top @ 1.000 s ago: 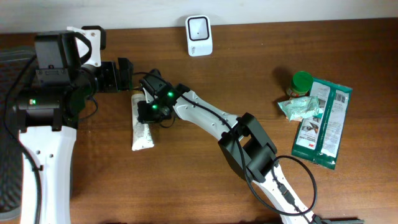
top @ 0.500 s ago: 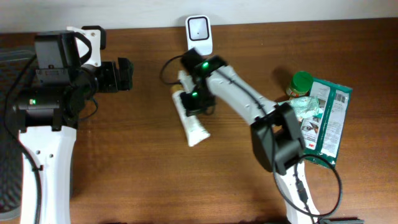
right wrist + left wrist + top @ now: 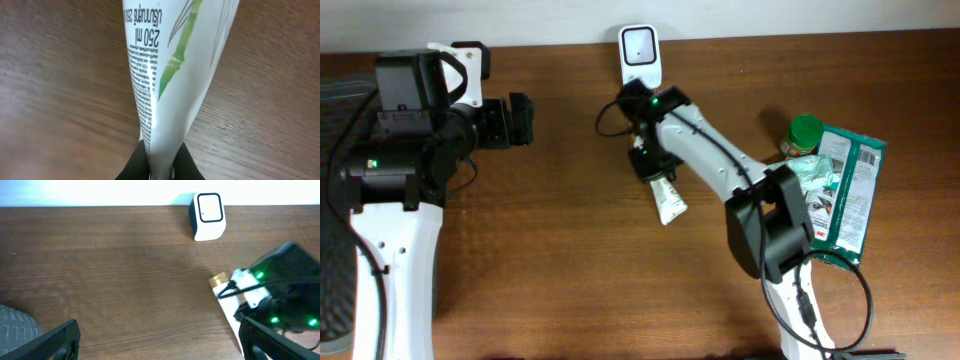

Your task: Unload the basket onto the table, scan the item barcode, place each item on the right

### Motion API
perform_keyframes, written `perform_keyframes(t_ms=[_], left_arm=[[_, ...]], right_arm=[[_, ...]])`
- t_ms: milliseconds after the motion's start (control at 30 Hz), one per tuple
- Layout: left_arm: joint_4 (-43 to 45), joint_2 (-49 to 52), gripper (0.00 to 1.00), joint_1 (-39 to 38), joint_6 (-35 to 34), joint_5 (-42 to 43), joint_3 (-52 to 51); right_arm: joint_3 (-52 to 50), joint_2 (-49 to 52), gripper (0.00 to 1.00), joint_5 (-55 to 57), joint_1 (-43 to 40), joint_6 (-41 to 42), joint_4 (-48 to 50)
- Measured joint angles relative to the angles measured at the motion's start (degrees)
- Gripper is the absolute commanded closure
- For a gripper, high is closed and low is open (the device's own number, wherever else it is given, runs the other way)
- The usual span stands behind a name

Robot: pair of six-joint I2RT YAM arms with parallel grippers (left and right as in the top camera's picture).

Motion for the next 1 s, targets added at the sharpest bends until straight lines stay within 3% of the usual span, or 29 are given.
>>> perform_keyframes(t_ms=[200, 467, 1000], left_arm=[[0.0, 0.0, 0.01, 0.0, 0.0, 0.0, 0.0], [0.0, 0.0, 0.01, 0.0, 0.0, 0.0, 0.0], [0.0, 0.0, 0.01, 0.0, 0.0, 0.0, 0.0]], right_arm=[[-6.2, -2.7, 0.95, 1.9, 1.5, 4.1, 5.3], [-7.3, -2.9, 0.77, -1.4, -0.6, 4.8, 4.6], [-7.3, -2.1, 0.53, -19.1, -11.5, -4.4, -2.7]])
